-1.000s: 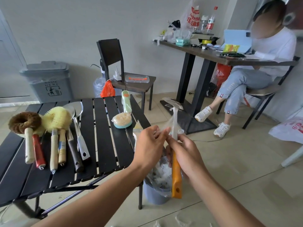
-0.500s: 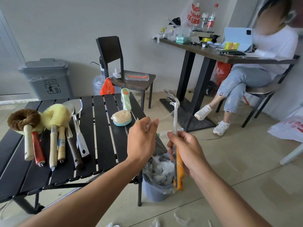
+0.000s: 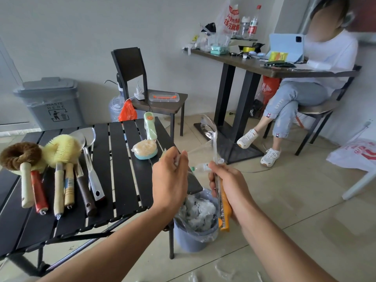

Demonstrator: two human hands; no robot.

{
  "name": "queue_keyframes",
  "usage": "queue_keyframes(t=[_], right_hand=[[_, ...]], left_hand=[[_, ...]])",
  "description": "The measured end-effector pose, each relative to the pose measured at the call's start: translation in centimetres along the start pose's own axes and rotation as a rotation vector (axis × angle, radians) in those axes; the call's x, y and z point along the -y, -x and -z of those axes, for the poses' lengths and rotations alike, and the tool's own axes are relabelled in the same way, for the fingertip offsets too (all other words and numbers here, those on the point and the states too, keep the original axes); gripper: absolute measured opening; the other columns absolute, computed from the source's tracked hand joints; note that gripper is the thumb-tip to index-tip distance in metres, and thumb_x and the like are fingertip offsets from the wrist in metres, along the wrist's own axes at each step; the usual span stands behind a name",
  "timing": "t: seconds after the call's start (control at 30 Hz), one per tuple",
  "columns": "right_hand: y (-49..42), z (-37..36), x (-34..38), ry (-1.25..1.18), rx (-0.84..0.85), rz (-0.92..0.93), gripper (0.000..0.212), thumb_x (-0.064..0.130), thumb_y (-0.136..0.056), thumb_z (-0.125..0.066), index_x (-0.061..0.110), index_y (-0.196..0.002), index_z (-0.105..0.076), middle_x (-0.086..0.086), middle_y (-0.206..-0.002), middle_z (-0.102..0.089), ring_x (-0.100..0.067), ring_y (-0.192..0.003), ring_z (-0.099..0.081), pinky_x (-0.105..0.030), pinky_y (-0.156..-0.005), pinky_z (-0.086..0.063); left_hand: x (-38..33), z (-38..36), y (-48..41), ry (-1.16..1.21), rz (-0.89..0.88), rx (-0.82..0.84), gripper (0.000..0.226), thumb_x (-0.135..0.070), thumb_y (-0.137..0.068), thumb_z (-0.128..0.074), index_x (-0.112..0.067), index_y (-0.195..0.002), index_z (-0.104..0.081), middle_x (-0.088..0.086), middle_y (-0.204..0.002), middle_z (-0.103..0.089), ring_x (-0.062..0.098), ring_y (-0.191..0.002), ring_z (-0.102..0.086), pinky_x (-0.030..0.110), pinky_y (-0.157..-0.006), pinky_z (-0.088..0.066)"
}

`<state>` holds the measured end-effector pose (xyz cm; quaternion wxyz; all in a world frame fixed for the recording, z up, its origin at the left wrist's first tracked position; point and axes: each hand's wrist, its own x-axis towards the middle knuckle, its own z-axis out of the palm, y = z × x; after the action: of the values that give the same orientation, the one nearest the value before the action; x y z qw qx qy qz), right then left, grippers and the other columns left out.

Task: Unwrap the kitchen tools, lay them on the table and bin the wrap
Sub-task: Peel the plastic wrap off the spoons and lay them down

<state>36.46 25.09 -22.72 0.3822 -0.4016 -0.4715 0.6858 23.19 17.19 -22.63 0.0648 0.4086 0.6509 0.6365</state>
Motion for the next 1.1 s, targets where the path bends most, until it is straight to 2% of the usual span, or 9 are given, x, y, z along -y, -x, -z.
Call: queue_keyframes(t=[0.1,0.2,0.3,0.53,0.67,0.77,0.9,1.0,1.1], right_hand=[[0.1,0.0,0.0,-0.053,0.036,0.054,0.026,0.024,-0.11,-0.057,0.002,-0.104,-0.07,-0.008,-0.069,-0.069,-0.015,-0.047,-0.057,-0.025,-0.041,-0.046],[0.4,-0.2,-0.7,-0.034,0.025,0.094,0.033,0.026,-0.114,-0.047,0.007,-0.104,-0.072,-0.009,-0.072,-0.068,-0.015,-0.048,-0.056,-0.027,-0.042,-0.047],[0.4,-0.5,-1.3,0.078,-0.002,0.154,0.032,0.032,-0.112,-0.053,0.009,-0.099,-0.07,-0.002,-0.067,-0.06,-0.013,-0.044,-0.051,-0.024,-0.039,-0.041],[1.1,-0.8,-1.3,0.348,0.055,0.295,0.027,0.044,-0.103,-0.066,0.022,-0.087,-0.062,0.002,-0.059,-0.058,-0.016,-0.046,-0.055,-0.03,-0.045,-0.047],[0.5,-0.1,-0.8,0.385,0.059,0.201,0.037,0.047,-0.105,-0.061,0.01,-0.101,-0.061,0.001,-0.065,-0.065,-0.017,-0.05,-0.061,-0.032,-0.049,-0.053],[0.5,0.0,-0.9,0.445,0.044,0.187,0.036,0.048,-0.108,-0.055,0.013,-0.1,-0.06,-0.003,-0.068,-0.069,-0.024,-0.053,-0.067,-0.043,-0.055,-0.061],[0.6,0.1,-1.0,0.554,0.016,0.193,0.042,0.055,-0.106,-0.054,0.014,-0.099,-0.059,-0.017,-0.079,-0.074,-0.047,-0.075,-0.073,-0.065,-0.078,-0.061],[1.0,0.1,-0.8,0.443,0.118,0.127,0.038,0.057,-0.098,-0.069,0.019,-0.103,-0.064,-0.01,-0.076,-0.074,-0.036,-0.067,-0.075,-0.059,-0.074,-0.065],[1.3,0.0,-0.5,0.318,0.179,0.092,0.025,0.042,-0.101,-0.072,0.018,-0.103,-0.065,-0.007,-0.073,-0.073,-0.03,-0.061,-0.072,-0.049,-0.068,-0.066]], left_hand=[[0.3,0.5,-1.0,0.051,0.071,0.054,0.042,-0.029,-0.109,-0.055,-0.004,-0.077,-0.046,-0.008,-0.073,-0.076,0.004,-0.043,-0.045,0.024,-0.046,-0.038],[0.7,1.1,-2.1,0.23,0.2,0.153,0.037,-0.028,-0.11,-0.057,-0.004,-0.085,-0.044,0.0,-0.089,-0.082,0.013,-0.037,-0.038,0.024,-0.038,-0.035],[0.9,0.9,-1.8,0.301,0.294,0.207,0.036,-0.03,-0.108,-0.061,0.001,-0.091,-0.052,0.01,-0.081,-0.079,0.01,-0.036,-0.042,0.02,-0.037,-0.035],[0.3,0.5,-1.7,-0.03,0.291,0.373,0.051,-0.068,-0.096,-0.06,-0.017,-0.095,-0.062,-0.008,-0.066,-0.06,0.001,-0.045,-0.046,0.021,-0.048,-0.039],[-0.1,0.5,-1.5,-0.069,0.283,0.537,0.063,-0.067,-0.095,-0.065,-0.011,-0.067,-0.057,0.005,-0.061,-0.05,0.017,-0.054,-0.044,0.03,-0.057,-0.04],[-0.1,0.5,-1.4,-0.1,0.334,0.567,0.074,-0.069,-0.095,-0.062,0.0,-0.07,-0.06,0.004,-0.059,-0.051,0.015,-0.053,-0.044,0.029,-0.059,-0.037],[0.0,0.4,-1.1,-0.065,0.34,0.519,0.062,-0.055,-0.103,-0.061,-0.001,-0.073,-0.057,0.009,-0.067,-0.054,0.019,-0.061,-0.046,0.037,-0.064,-0.045],[0.2,0.6,-1.0,-0.009,0.328,0.497,0.059,-0.049,-0.108,-0.054,0.004,-0.09,-0.07,0.013,-0.084,-0.078,0.026,-0.074,-0.069,0.054,-0.085,-0.062],[0.1,0.8,-0.8,0.073,0.3,0.468,0.053,-0.043,-0.112,-0.049,-0.002,-0.086,-0.068,0.014,-0.073,-0.077,0.033,-0.067,-0.076,0.054,-0.078,-0.065]])
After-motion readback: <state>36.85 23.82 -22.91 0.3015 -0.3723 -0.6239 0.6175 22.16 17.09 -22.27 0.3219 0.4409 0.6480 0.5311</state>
